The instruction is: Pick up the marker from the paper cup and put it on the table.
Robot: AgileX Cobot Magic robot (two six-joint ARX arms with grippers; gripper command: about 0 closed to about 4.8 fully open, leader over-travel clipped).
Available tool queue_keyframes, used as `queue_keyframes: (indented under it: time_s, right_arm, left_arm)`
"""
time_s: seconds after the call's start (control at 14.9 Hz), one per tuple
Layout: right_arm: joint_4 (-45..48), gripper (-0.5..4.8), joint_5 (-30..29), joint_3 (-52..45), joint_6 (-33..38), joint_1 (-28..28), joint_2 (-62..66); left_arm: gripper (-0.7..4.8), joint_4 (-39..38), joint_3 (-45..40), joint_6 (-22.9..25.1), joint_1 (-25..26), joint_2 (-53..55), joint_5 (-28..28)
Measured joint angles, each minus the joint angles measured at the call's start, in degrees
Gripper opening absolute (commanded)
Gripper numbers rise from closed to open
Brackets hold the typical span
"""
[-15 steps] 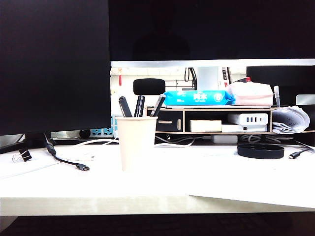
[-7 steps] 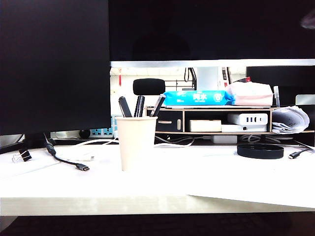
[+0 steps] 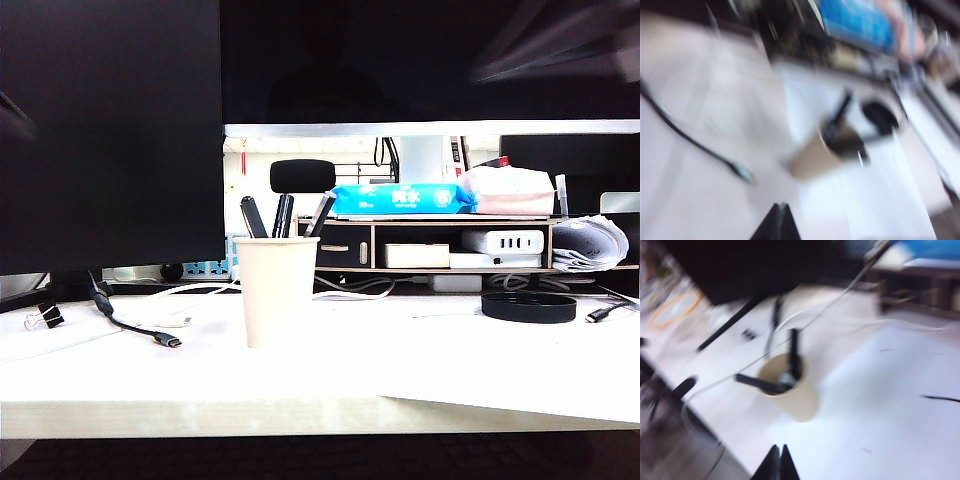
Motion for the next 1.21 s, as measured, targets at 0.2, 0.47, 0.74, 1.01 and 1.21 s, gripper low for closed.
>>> queue_keyframes:
  time_s: [0.2, 0.47, 0.74, 1.01, 1.21]
  right_arm:
    - [-1.70, -0.06, -0.26, 9.51, -5.25, 3.04, 12.87]
    - [-6.93, -0.06, -7.43, 24.50, -9.75, 3.10, 28.52]
    - [-10.27, -0.04, -15.63, 34.93, -10.08, 3.26, 39.52]
    - [-12.74, 0.30, -19.93, 38.14, -10.86, 3.26, 44.44]
    - [-13.00, 0.30, -20.83, 38.14, -10.93, 3.34, 47.54]
  left_arm:
    - [-0.05, 0.17, 0.02, 2.14, -9.11, 6.40, 0.04]
    - [-0.05, 7.89, 0.02, 2.16, -10.56, 11.82, 2.75]
    - [-0.05, 10.88, 0.04, 1.51, -10.56, 11.72, 5.09]
    - [-0.05, 11.69, 0.04, 1.51, -10.56, 11.72, 5.11]
    - [-0.05, 12.09, 0.04, 1.51, -10.56, 11.72, 5.11]
